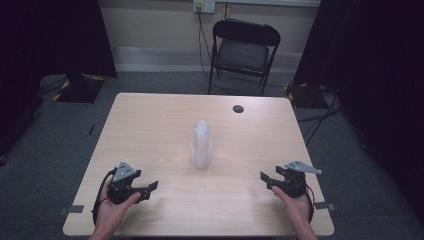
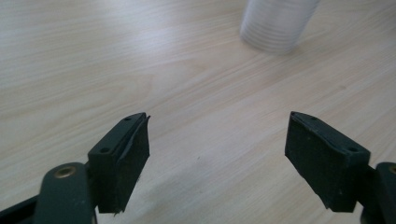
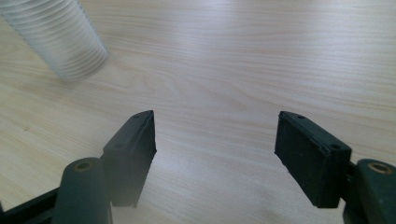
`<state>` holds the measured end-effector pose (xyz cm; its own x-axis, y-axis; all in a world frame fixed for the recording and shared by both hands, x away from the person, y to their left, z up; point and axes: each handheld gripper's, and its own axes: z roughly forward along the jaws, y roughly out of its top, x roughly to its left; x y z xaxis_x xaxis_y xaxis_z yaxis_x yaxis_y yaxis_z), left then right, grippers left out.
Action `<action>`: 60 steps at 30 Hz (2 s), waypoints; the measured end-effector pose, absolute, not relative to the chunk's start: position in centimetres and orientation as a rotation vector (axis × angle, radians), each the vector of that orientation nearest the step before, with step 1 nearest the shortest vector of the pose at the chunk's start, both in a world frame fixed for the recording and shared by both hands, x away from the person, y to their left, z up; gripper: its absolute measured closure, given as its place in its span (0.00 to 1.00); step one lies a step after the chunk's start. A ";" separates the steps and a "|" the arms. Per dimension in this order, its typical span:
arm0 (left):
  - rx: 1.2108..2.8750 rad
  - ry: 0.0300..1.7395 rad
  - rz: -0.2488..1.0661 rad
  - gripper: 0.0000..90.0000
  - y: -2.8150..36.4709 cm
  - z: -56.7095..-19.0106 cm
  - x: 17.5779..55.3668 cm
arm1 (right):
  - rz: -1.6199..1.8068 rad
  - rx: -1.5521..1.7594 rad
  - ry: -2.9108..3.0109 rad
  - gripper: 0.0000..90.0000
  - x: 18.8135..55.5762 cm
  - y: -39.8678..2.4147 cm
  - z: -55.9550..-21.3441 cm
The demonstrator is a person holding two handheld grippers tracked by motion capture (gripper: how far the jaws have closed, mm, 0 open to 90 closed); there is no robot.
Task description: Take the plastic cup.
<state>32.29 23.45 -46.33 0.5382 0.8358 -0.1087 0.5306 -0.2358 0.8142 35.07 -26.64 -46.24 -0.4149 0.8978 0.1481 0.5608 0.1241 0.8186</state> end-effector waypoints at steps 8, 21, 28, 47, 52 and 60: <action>1.951 1.120 0.459 0.23 22.8 -46.4 32.4 | 1.217 1.428 2.045 0.32 35.1 -26.6 -46.2; 1.949 1.011 0.471 0.22 20.8 -45.2 32.2 | 1.226 1.365 2.110 0.29 34.8 -24.8 -46.0; 1.940 0.933 0.444 0.24 19.9 -43.8 32.0 | 1.240 1.343 2.128 0.28 34.2 -24.3 -45.7; 1.877 0.831 0.503 0.27 17.5 -41.9 34.2 | 1.247 1.318 2.159 0.29 34.4 -23.6 -45.7; 1.856 0.813 0.505 0.28 16.3 -40.7 35.1 | 1.252 1.324 2.163 0.31 34.3 -23.7 -45.7; 1.806 0.807 0.461 0.27 15.1 -39.5 35.7 | 1.251 1.325 2.165 0.31 34.2 -23.8 -45.7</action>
<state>35.70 15.06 -39.49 0.6978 0.7133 -0.0646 0.3071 -0.2166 0.9267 34.21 -23.81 -45.75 -0.5241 0.8346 0.1697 0.5636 0.1905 0.8038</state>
